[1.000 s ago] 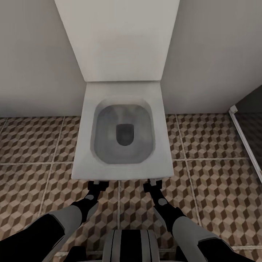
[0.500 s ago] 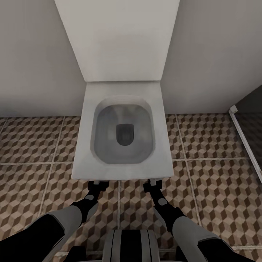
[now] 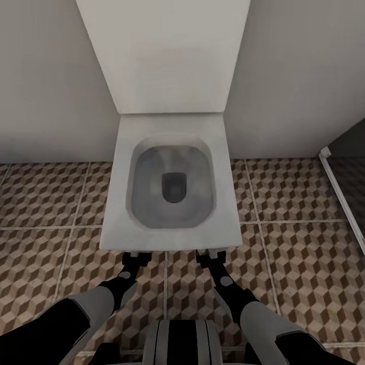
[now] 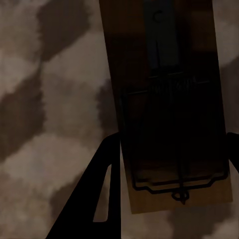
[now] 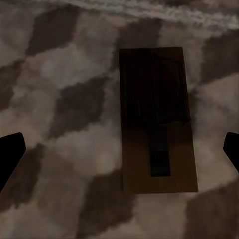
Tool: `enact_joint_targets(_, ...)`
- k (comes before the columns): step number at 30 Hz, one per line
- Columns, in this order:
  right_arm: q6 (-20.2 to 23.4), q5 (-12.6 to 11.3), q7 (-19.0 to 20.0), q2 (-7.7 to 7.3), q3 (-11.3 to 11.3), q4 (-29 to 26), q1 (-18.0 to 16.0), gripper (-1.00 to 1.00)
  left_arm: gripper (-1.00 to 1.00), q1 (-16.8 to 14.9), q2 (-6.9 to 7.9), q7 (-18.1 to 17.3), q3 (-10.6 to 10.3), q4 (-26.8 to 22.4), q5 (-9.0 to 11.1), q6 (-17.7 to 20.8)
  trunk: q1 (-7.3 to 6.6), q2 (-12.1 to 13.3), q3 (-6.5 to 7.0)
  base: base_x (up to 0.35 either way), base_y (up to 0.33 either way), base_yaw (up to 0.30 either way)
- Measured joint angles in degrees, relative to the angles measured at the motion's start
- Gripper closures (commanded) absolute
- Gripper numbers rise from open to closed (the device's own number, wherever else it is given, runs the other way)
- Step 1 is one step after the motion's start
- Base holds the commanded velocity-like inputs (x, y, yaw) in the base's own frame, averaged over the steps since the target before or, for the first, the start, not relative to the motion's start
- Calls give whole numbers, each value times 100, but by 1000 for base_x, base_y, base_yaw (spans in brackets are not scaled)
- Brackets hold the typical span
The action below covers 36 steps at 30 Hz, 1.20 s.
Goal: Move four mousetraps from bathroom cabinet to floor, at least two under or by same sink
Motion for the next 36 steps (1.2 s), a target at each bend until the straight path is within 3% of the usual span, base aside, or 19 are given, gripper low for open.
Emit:
enact_joint_targets(12,3,0,3,0,0,0,0,-100,100,0,1,2,0,0,0,-3,0,0,0,0,0,0)
enact_joint_targets(13,3,0,4,0,0,0,0,-100,-100,0,1,1,0,0,0,-4,0,0,0,0,0,0)
enact_joint_targets(36,-4,0,9,0,0,0,0,-100,-100,8,0,18,1,-2,-15,-8,1,0,0,-10,0,0)
